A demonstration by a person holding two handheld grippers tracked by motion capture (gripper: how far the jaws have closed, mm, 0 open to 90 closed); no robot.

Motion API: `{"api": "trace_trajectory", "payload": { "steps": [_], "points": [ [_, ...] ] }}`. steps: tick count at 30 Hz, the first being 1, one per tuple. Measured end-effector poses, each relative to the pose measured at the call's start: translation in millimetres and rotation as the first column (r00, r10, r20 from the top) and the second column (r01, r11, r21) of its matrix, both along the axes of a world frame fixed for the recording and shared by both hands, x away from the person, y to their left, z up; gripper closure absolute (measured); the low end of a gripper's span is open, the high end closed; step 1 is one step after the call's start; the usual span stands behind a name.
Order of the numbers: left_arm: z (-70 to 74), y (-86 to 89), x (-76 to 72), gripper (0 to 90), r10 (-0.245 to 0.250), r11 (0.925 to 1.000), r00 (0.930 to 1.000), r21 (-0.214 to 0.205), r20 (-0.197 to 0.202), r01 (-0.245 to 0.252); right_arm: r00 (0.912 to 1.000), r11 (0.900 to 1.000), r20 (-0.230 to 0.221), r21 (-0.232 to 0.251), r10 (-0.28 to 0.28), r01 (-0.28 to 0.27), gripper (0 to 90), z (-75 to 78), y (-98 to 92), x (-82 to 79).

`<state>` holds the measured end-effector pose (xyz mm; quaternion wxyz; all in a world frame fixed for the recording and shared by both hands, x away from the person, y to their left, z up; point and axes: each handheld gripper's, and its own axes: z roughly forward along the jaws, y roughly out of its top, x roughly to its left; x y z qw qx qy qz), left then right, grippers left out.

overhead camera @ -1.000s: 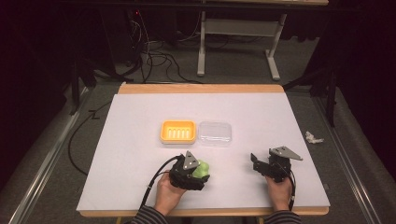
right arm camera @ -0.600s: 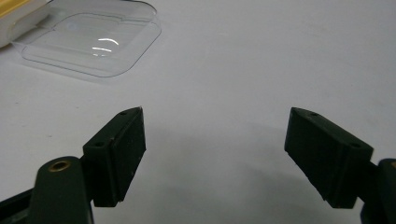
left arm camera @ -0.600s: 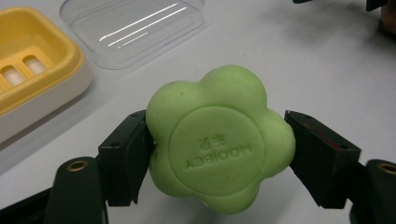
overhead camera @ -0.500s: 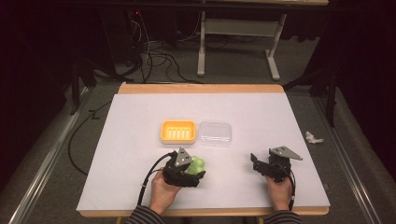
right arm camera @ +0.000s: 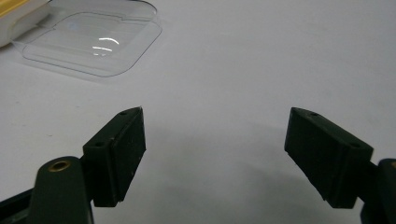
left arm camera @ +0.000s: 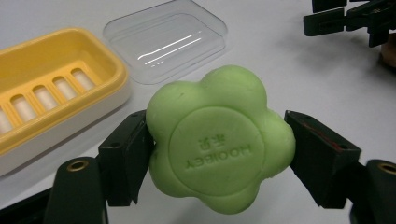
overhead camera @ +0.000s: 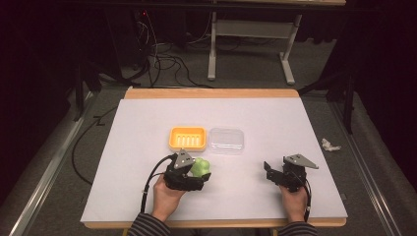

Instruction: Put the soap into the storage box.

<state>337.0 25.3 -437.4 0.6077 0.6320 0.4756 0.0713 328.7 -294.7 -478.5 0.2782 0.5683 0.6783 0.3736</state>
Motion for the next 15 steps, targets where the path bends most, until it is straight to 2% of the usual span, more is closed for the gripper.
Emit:
{"api": "trace_trajectory", "payload": {
  "steps": [8,15],
  "points": [
    [4.0,6.4,3.7,27.4,0.021,0.9995,0.9998,-0.022,-0.005,-0.021,1.0,1.0,0.003,0.004,0.0,0.0,21.1,0.1,-0.5,-0.3],
    [4.9,7.8,6.4,27.4,0.04,0.999,0.9992,-0.019,0.003,-0.04,1.0,1.0,0.006,0.002,0.001,-0.001,20.9,0.2,-0.6,-0.7]
  ]
}}
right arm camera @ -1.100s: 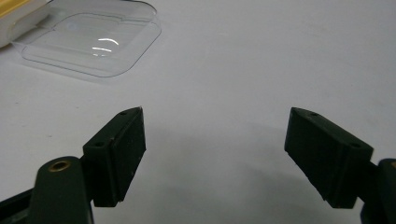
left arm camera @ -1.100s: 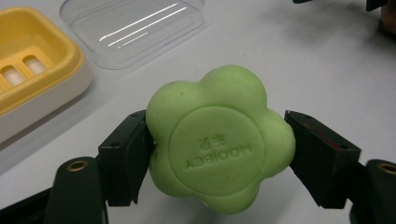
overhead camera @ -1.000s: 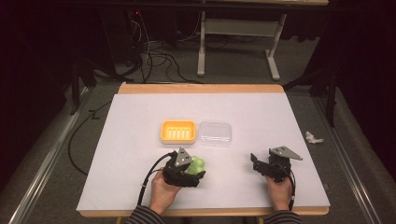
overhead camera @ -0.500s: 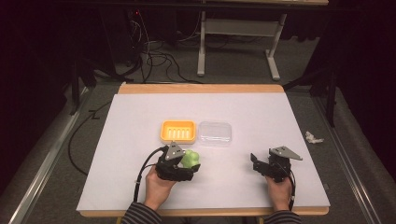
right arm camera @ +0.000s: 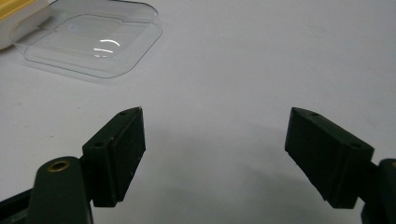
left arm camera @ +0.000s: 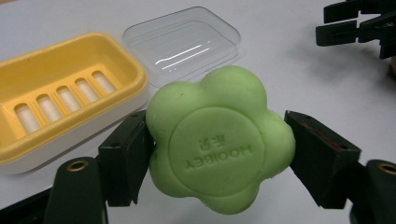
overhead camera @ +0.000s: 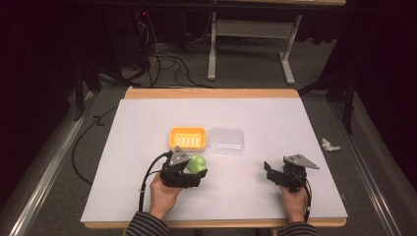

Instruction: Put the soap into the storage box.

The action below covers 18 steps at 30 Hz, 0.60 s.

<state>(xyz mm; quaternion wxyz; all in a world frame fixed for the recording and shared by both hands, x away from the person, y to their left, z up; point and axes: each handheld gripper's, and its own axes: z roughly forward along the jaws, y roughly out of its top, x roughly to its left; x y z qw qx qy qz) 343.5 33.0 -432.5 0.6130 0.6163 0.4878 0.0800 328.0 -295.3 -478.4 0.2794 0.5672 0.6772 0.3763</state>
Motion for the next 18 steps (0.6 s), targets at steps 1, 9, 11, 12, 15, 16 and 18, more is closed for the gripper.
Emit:
{"api": "trace_trajectory", "payload": {
  "steps": [1,9,11,12,15,16,18],
  "points": [
    [0.9,0.7,1.7,27.4,-0.002,0.9999,1.0,0.012,0.005,0.001,1.0,1.0,0.0,0.001,0.002,-0.002,20.9,0.1,-0.6,0.0],
    [7.7,1.8,5.0,27.4,0.008,0.9999,0.9997,0.007,0.022,-0.008,1.0,1.0,0.0,0.002,0.003,-0.003,20.8,0.1,-0.5,0.0],
    [7.4,2.1,6.3,27.4,0.008,0.9999,0.9998,0.011,0.019,-0.009,1.0,1.0,-0.002,0.002,0.004,-0.004,20.8,0.1,-0.5,0.1],
    [6.7,2.1,6.9,27.4,0.008,0.9997,0.9997,0.021,0.021,-0.009,1.0,1.0,-0.002,0.003,0.003,-0.003,20.8,0.1,-0.4,0.1],
    [6.8,1.3,9.1,27.4,0.014,0.9993,0.9995,0.034,0.027,-0.015,1.0,1.0,0.0,0.006,0.001,-0.001,20.7,0.1,-0.8,-0.1],
    [6.8,1.3,9.1,27.4,0.014,0.9993,0.9995,0.034,0.027,-0.015,1.0,1.0,0.0,0.006,0.001,-0.001,20.7,0.1,-0.8,-0.1],
    [8.5,1.2,10.6,27.4,0.013,0.999,0.9995,0.043,0.03,-0.015,1.0,1.0,0.0,0.005,0.002,-0.002,20.7,0.1,-0.8,-0.1]
  ]
}}
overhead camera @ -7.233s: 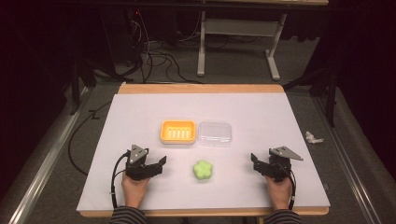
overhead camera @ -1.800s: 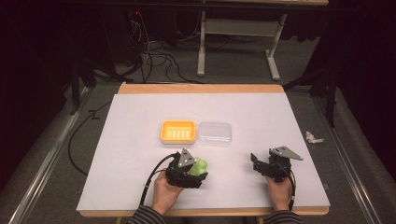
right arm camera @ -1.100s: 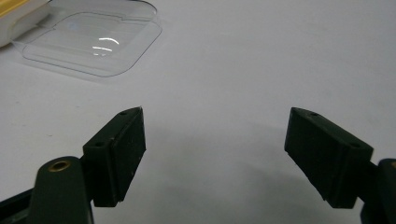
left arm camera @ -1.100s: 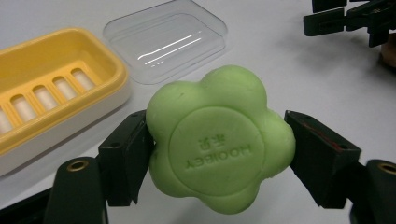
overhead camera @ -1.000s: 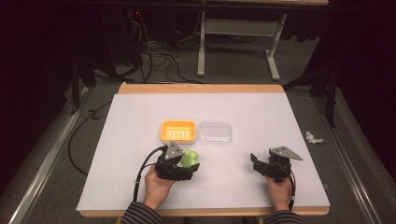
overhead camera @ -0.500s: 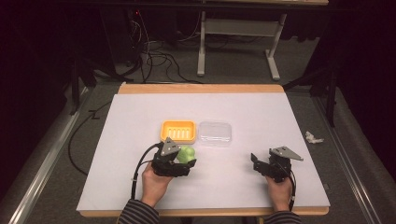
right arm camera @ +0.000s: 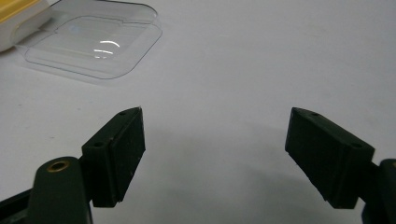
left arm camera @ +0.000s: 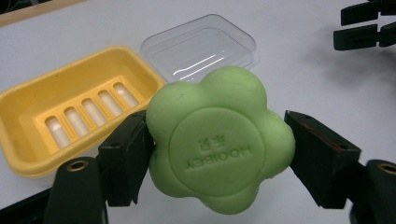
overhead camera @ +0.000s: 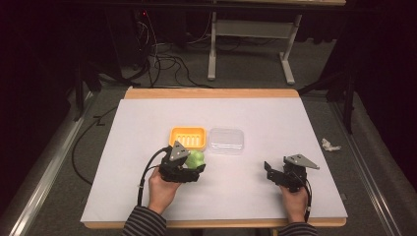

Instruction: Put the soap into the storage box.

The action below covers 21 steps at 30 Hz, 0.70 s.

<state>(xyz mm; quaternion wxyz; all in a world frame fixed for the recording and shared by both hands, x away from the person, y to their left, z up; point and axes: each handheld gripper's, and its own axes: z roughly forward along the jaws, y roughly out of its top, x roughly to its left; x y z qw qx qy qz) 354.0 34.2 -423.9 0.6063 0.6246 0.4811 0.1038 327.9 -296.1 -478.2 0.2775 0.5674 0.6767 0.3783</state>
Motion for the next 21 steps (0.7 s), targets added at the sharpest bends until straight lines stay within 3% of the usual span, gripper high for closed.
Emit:
{"api": "trace_trajectory", "payload": {
  "steps": [11,15,21],
  "points": [
    [10.5,1.7,9.7,27.4,0.004,1.0,0.9999,-0.001,0.013,-0.004,1.0,1.0,0.002,0.004,-0.005,0.005,20.7,-0.3,-0.3,0.4],
    [17.0,5.5,15.8,27.4,0.015,0.9996,0.9999,-0.025,0.007,-0.015,1.0,1.0,0.0,0.003,-0.004,0.004,20.7,-0.4,-0.5,0.6],
    [20.5,6.4,25.4,27.4,0.024,0.9996,0.9997,-0.014,0.01,-0.024,1.0,1.0,0.002,0.003,-0.006,0.006,21.1,-0.4,-0.5,0.5]
  ]
}}
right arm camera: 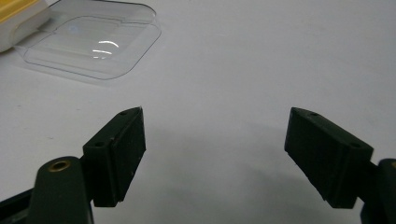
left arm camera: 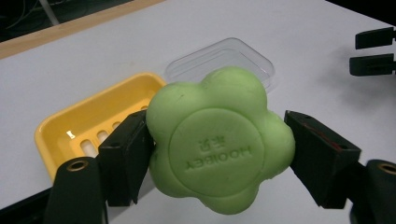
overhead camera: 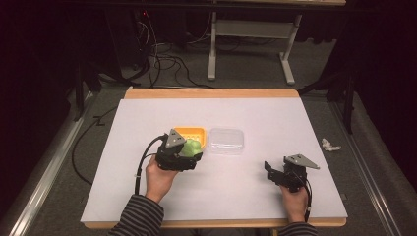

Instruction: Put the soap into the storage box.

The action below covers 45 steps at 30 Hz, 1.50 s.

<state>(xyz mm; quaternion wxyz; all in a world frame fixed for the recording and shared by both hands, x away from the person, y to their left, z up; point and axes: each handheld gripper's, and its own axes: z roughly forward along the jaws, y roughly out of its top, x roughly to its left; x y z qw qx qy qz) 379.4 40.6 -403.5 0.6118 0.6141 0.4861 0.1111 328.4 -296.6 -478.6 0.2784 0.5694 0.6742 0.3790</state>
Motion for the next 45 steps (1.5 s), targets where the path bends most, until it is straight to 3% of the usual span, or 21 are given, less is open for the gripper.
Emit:
{"api": "trace_trajectory", "payload": {
  "steps": [3,9,15,19,20,29,45],
  "points": [
    [0.0,-0.2,7.0,27.4,0.005,1.0,0.9999,-0.004,-0.009,-0.005,1.0,1.0,0.0,0.001,0.0,0.0,21.1,-0.1,-0.2,0.2],
    [0.3,-0.7,15.6,27.4,0.014,0.9996,0.9999,0.026,-0.006,-0.014,1.0,1.0,-0.002,0.002,0.0,0.0,21.1,-0.1,-0.3,0.2],
    [-1.0,0.3,27.3,27.4,0.029,0.9995,0.999,0.014,-0.034,-0.029,1.0,1.0,0.0,0.003,-0.002,0.002,21.1,-0.1,-0.4,0.2],
    [-6.3,1.7,36.9,27.4,0.04,0.9989,0.9978,0.027,-0.052,-0.039,1.0,1.0,-0.002,0.005,-0.003,0.003,21.0,-0.1,-0.3,0.2],
    [-8.5,2.1,42.8,27.4,0.051,0.9986,0.9962,0.016,-0.071,-0.05,1.0,1.0,-0.007,0.006,0.0,0.0,21.0,-0.1,-0.4,0.5],
    [-16.8,0.9,63.5,27.4,0.098,0.9945,0.9917,0.045,-0.084,-0.094,1.0,1.0,-0.004,0.0,-0.003,0.003,21.0,0.0,-0.1,0.1],
    [-29.8,-0.7,85.2,27.4,0.169,0.9853,0.9791,0.046,-0.113,-0.165,1.0,1.0,-0.007,0.002,-0.002,0.002,20.8,0.0,-0.1,0.5]
  ]
}}
